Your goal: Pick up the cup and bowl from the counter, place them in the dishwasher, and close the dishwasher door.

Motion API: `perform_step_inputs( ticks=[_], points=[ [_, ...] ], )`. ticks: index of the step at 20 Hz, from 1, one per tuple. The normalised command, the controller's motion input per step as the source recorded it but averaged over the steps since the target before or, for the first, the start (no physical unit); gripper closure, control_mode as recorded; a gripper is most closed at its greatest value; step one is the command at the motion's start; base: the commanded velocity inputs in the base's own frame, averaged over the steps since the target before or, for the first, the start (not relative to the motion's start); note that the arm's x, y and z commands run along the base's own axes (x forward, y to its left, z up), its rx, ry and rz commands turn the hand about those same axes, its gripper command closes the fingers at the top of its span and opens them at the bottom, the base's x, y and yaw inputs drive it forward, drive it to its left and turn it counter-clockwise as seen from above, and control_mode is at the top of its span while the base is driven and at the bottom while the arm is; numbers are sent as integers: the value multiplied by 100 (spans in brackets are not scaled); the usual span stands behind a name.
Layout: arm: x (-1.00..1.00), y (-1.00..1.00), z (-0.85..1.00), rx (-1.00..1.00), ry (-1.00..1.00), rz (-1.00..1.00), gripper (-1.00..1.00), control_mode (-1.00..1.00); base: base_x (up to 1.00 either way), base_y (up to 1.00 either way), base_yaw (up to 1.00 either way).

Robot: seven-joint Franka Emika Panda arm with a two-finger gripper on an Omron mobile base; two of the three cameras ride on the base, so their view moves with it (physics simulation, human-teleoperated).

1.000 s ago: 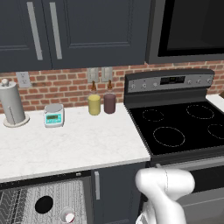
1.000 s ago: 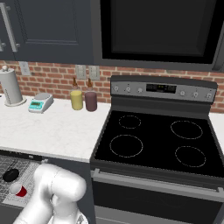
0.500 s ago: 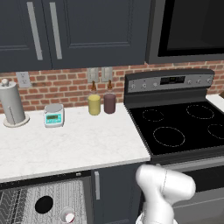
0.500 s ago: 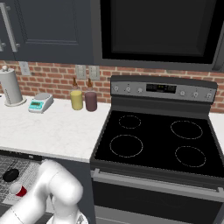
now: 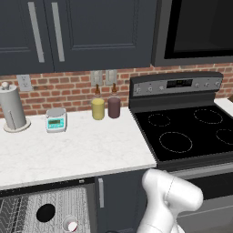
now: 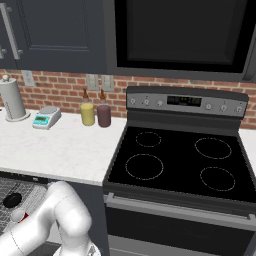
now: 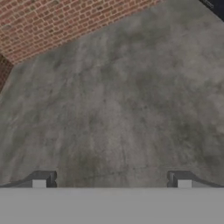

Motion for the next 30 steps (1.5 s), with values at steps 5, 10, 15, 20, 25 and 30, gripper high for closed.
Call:
perform_step_inputs(
  ticks=[5, 10, 15, 20, 25, 30],
  points=[
    [0, -4, -31, -13, -3, -1, -100, -100, 0, 0, 0],
    [1, -40, -16, -20, -19, -7, -100, -100, 0, 0, 0],
    [-2, -3, -67, -14, 4, -3, -100, -100, 0, 0, 0],
    [5, -41, -88, -4, 51, 0, -100, -100, 0, 0, 0],
    [65, -86, -71, 24, 98, -2, -100, -100, 0, 0, 0],
    [43, -77, -63, 21, 100, -6, -100, -100, 0, 0, 0]
  ],
)
